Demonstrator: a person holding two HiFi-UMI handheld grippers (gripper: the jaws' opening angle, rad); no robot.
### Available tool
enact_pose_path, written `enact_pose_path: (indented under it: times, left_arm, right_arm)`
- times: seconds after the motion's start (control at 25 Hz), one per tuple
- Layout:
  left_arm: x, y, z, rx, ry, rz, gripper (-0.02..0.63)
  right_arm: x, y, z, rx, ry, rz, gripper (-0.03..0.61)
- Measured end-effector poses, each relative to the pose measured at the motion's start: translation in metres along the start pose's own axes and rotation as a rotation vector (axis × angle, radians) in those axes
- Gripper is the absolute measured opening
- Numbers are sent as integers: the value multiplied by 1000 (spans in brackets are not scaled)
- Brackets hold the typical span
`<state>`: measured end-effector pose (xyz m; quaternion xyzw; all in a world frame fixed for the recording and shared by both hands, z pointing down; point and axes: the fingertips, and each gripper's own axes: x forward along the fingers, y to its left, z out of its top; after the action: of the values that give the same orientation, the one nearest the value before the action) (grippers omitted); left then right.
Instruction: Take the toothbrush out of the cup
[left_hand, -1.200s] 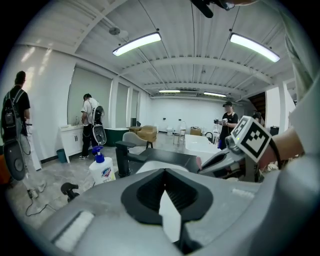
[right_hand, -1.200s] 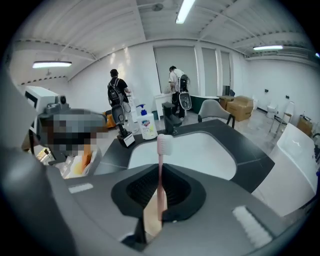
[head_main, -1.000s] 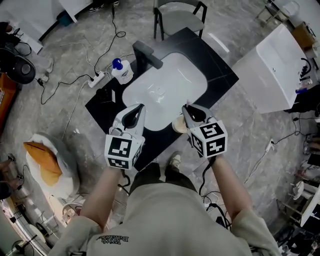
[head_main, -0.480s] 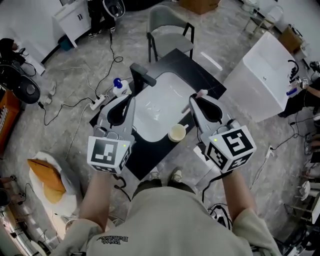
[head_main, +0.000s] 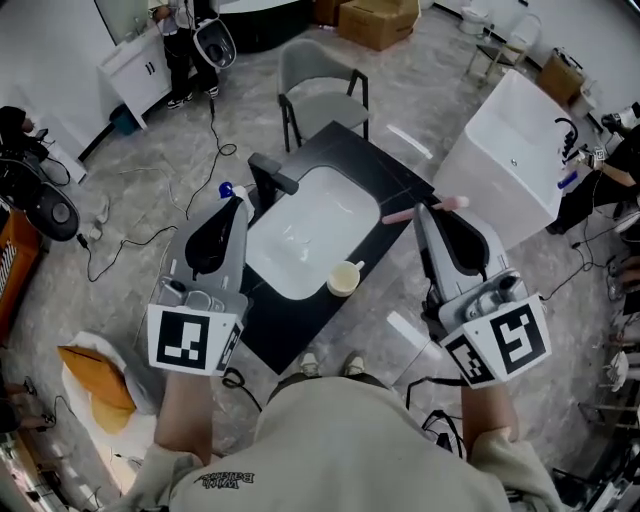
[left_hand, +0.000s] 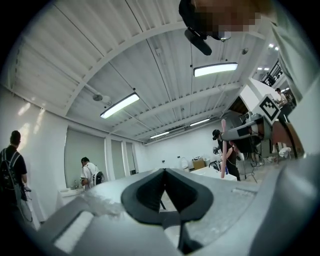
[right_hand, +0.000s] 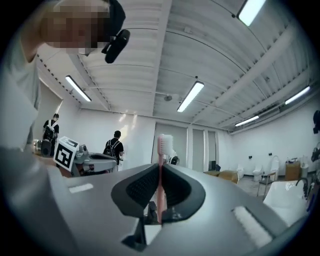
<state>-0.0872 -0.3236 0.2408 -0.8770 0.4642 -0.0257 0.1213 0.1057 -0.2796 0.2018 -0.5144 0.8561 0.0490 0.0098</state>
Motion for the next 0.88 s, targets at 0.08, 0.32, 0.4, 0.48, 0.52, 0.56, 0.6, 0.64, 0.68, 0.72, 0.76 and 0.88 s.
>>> enact_pose_path:
  times: [0.08,0.32,0.4,0.48,0.52,0.56,0.6,0.64,0.68,0.72,0.76,0.88]
  left_arm:
    - [-4,-4,5,14,-7,-1,2]
    - [-10,-19,4,7,2,-3,2]
    - [-10,-25,-4,4,14,-9,2]
    - [-10,-32,-14,-11,28,-10,2]
    - [-10,-36,-20,-24,39,-9,2]
    - [-10,-40,-27,-36,51,-10,2]
    - [-11,-44,-35,-42,64,-14,2]
    - [-11,-49,-42,-46,78,-19,2]
    - [-11,-53,-49,-50,91,-24,2]
    - [-11,-57,-55,-52,101,-31,2]
    - [-10,-61,-60,-52,109,-37,2]
    - [-8,-69,-76,-64,133,-48,2]
  right_arm:
    - [-11,2,5,-57,3,-6,20]
    - [-31,-1,-8,-96,45,-22,20]
    - [-33,-5,-21,-76,63,-30,20]
    - [-34,-11,-36,-42,78,-37,20]
    - [-34,-13,-44,-28,89,-39,20]
    - [-33,-16,-53,-20,105,-43,20]
    - [-33,-17,-63,-17,120,-46,20]
    - [-33,-19,-72,-15,135,-50,20]
    - [-33,-20,-81,-13,150,-52,20]
    - [-33,-22,-90,-11,165,-55,20]
    - [-33,-24,-99,-8,182,-57,20]
    - [-32,-27,-125,13,231,-49,18]
